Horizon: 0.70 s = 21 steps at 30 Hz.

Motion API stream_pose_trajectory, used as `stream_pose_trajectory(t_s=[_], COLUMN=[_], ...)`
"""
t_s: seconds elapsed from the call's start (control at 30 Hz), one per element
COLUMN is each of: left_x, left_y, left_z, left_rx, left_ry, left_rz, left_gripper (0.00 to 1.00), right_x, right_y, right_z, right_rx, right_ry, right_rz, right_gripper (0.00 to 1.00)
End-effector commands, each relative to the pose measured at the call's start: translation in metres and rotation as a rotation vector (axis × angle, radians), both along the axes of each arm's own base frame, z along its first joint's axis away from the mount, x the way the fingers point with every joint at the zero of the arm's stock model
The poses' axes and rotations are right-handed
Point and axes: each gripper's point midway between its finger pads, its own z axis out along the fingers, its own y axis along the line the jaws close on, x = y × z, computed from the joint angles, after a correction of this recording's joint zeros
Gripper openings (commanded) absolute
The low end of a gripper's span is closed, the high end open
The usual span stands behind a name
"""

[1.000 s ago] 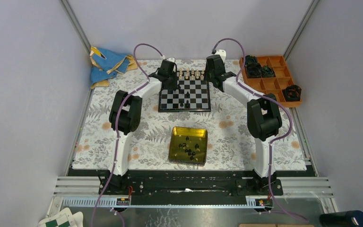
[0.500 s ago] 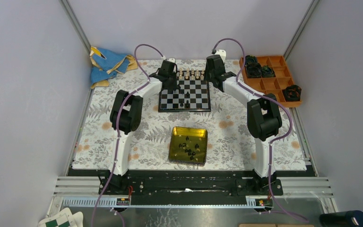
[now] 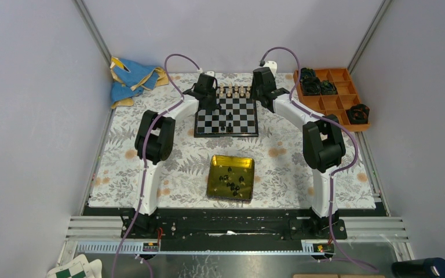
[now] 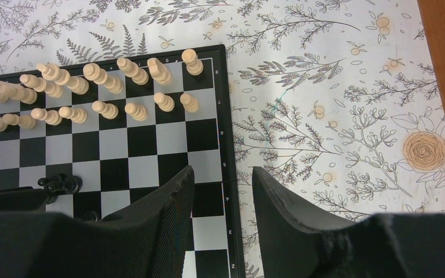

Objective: Set up the chess pieces on the board
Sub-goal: Pick up the chess piece from the chessboard, then place the chess piece on the chessboard.

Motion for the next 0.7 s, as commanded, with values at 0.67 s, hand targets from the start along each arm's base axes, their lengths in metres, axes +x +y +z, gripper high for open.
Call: stream_pose_trajectory(t_s=[0.67], left_x=[-0.073], left_y=[0.045], left_z=[0.040], left_rx=[0.089], left_ry=[0.032], left_rz=[0.146], left_gripper=[0.00], right_x=[-0.001], right_y=[-0.002], right_z=[0.045], right_rx=[0.013], right_ry=[-0.072], right_rz=[0.016], right_gripper=[0.48])
